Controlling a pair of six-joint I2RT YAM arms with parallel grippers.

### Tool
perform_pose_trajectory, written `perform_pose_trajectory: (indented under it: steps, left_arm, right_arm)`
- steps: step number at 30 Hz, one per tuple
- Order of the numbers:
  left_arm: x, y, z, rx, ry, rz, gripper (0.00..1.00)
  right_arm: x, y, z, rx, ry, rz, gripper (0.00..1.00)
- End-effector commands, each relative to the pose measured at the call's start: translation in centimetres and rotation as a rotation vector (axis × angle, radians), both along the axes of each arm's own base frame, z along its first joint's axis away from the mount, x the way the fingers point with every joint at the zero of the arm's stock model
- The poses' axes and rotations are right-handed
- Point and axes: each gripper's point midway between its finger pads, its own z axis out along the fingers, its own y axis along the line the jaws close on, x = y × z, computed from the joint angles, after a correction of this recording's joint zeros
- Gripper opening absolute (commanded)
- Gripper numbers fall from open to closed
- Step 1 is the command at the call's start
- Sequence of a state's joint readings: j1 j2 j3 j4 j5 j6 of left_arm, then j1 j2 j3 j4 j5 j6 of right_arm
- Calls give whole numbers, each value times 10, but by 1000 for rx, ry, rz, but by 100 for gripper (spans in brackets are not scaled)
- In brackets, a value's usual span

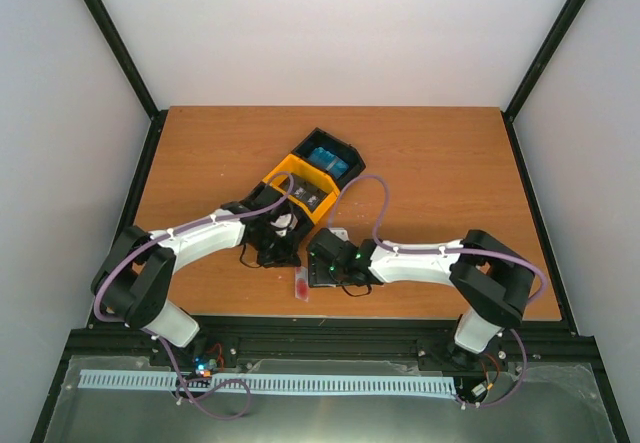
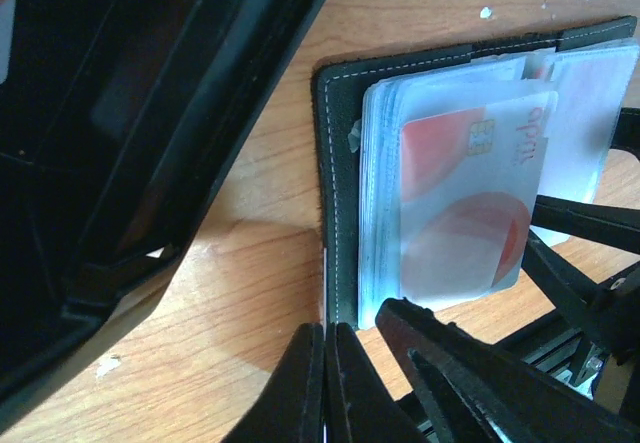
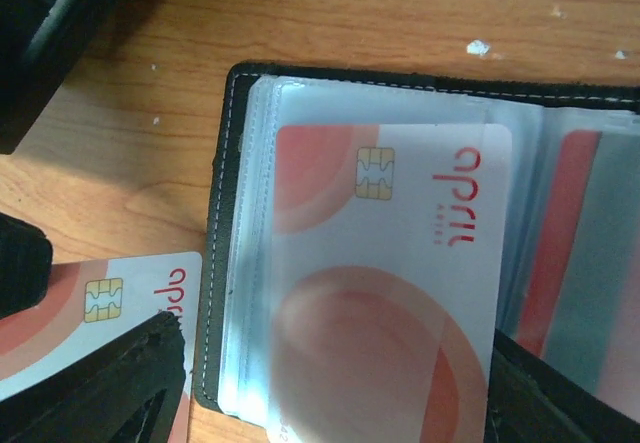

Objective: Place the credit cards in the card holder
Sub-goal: Insert the credit card into the card holder.

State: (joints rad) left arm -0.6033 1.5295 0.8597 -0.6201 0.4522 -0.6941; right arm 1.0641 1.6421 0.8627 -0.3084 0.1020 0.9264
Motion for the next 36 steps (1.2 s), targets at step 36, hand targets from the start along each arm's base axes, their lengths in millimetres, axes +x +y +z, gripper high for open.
perform_pose_trajectory:
  steps: [36]
  left_arm:
    - [-9,-11,2,-102,-22,-37,1]
  right_arm:
    - [-22,8,12,71,36,70,79]
